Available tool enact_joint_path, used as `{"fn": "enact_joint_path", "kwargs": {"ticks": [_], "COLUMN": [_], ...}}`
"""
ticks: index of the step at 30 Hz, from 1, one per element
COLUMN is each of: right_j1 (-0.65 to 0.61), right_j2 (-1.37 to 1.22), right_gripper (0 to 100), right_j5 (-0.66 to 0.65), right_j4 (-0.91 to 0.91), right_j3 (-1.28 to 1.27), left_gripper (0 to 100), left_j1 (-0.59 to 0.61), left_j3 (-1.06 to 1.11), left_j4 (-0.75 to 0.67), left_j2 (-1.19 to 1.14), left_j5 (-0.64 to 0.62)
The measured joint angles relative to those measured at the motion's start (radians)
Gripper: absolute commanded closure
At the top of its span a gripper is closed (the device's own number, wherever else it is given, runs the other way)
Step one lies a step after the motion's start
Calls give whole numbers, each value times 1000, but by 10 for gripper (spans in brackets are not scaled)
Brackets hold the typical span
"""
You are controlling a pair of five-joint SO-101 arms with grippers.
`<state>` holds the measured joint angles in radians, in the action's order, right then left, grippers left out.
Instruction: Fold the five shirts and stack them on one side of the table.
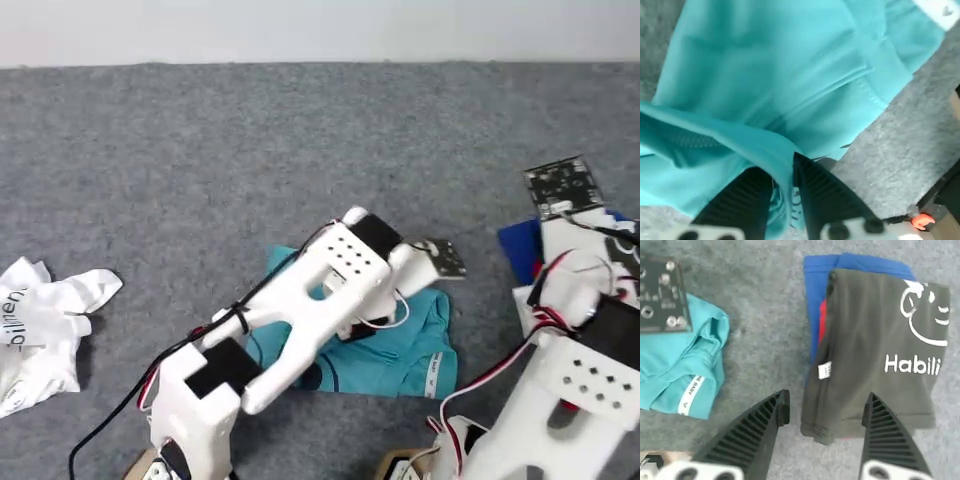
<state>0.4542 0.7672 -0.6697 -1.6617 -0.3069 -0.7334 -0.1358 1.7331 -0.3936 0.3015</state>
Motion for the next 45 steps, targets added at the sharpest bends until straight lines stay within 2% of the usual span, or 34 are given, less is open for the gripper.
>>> {"fn": "enact_joint_path", "kwargs": {"ticks": [9,21,33,41,45], "right_j1": [181,189,189,189,189], "right_j2": [2,2,2,2,2], "right_gripper": [754,754,754,754,754], "right_j5": [-3,-3,-3,-6,-6], "right_j4": [0,-52,-52,-75,-75], "right_j3": [164,172,172,172,172], "left_gripper": [987,987,978,705,676], "left_j1": [-97,-173,-239,-169,-92], "left_j3": [-127,-371,-390,-503,-542], "left_j4": [0,2,2,2,2], "left_j2": [-38,-247,-259,-259,-259], "left_j5": [-3,-28,-28,-64,-140]}}
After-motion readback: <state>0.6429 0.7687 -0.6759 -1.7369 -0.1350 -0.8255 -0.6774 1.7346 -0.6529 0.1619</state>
